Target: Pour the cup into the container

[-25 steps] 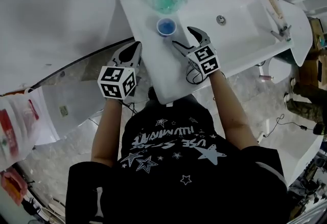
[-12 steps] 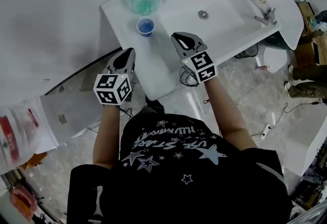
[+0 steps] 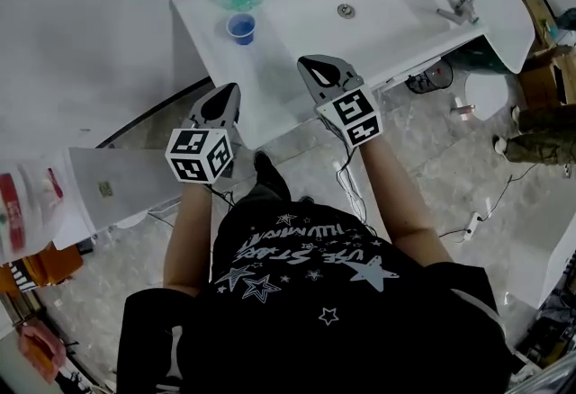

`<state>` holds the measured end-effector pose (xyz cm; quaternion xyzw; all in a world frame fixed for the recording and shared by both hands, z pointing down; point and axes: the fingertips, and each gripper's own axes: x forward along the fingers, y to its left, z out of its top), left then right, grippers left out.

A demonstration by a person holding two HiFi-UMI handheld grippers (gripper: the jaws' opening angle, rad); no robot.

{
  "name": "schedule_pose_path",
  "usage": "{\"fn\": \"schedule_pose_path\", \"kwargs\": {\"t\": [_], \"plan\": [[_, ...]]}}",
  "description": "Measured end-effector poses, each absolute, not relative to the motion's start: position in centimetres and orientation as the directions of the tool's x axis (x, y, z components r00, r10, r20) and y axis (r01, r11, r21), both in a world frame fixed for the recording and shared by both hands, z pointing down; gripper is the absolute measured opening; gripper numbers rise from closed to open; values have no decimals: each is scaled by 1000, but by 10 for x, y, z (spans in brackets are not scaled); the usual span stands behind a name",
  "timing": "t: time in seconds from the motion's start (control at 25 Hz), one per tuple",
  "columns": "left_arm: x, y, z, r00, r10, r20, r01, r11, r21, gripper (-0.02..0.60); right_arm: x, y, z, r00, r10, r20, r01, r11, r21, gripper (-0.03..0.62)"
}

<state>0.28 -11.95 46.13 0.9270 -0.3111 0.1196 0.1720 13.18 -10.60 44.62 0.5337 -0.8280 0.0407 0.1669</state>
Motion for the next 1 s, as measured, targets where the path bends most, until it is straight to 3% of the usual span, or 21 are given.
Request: {"fn": "schedule_pose_path", "kwargs": {"t": [1.0], "plan": [[-16,47,448,776,-568,275,-628,-736,251,11,128,65,420,-363,-891,271,-913,398,86,6]]}}
